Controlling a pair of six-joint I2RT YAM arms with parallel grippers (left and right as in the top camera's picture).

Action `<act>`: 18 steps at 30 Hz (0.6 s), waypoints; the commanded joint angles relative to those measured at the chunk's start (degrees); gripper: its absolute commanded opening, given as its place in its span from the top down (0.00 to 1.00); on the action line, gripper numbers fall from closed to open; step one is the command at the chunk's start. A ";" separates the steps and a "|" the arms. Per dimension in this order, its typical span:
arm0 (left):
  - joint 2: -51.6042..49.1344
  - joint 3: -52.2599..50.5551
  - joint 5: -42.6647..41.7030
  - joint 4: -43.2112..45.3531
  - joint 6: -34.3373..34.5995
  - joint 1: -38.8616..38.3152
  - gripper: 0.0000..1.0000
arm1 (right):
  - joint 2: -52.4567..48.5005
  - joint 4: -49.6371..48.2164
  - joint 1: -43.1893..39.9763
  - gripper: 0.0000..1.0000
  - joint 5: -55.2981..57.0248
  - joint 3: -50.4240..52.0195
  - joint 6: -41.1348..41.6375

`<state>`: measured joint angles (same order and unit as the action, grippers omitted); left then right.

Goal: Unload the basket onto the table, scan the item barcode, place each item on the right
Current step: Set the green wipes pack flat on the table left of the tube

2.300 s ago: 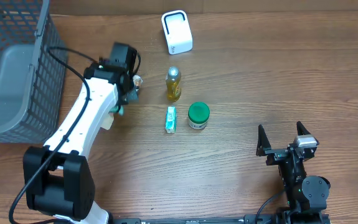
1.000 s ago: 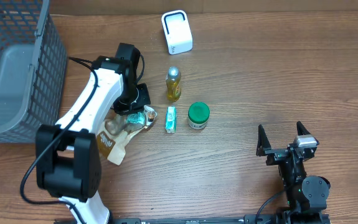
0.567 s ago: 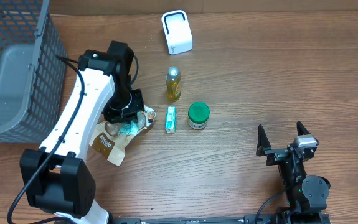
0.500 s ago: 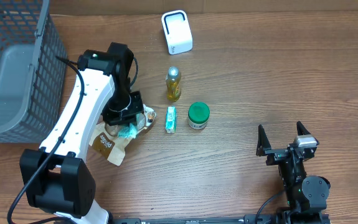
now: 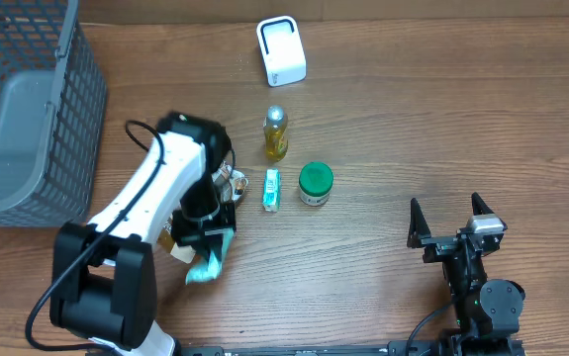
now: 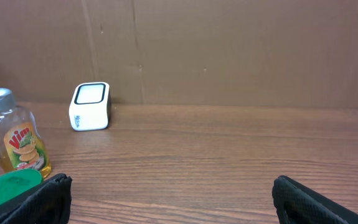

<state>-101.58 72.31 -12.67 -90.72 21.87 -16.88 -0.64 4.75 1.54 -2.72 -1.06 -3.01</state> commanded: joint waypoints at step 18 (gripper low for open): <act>0.85 -4.28 20.61 13.27 10.14 9.60 0.96 | 0.26 -0.11 0.28 0.00 0.11 0.61 -0.07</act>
<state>-101.58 67.55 2.17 -80.86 27.62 -7.49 -0.64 4.78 1.54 -2.74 -1.06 -3.01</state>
